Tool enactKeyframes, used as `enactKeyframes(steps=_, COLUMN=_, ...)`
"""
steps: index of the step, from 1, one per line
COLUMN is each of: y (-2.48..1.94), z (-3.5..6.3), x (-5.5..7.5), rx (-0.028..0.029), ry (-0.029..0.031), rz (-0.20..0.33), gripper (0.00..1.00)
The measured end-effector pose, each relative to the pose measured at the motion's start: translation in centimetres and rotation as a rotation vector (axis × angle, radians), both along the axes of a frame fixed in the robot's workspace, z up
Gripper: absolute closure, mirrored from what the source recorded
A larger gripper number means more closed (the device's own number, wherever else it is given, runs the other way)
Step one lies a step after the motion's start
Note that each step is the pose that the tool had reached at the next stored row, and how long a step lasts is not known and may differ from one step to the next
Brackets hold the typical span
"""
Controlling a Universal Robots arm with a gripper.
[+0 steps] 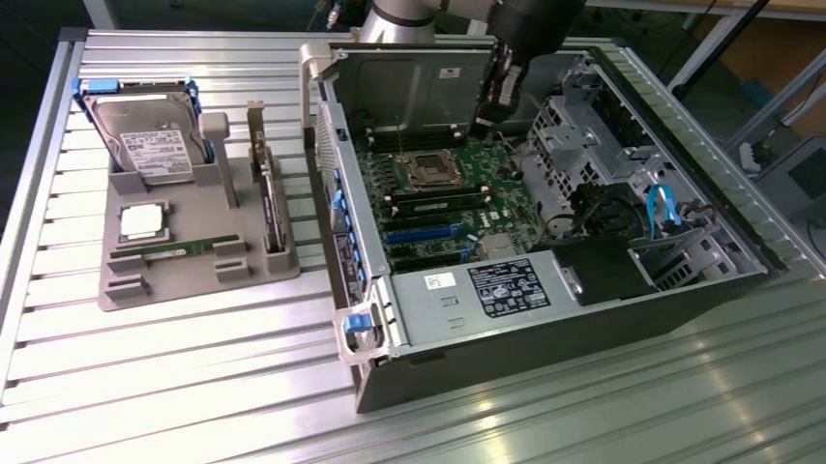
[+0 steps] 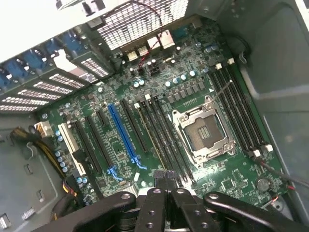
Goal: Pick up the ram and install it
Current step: 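Press down the ram until it locks into place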
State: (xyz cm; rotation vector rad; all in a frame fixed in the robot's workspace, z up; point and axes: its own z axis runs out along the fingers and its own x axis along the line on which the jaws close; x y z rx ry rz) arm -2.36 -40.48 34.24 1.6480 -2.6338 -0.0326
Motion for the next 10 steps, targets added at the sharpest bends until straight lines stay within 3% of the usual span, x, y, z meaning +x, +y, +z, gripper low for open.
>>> enactKeyframes(steps=10, y=0.0, z=-0.03, x=0.0, rx=0.0, ry=0.0, rz=-0.134, gripper=0.9)
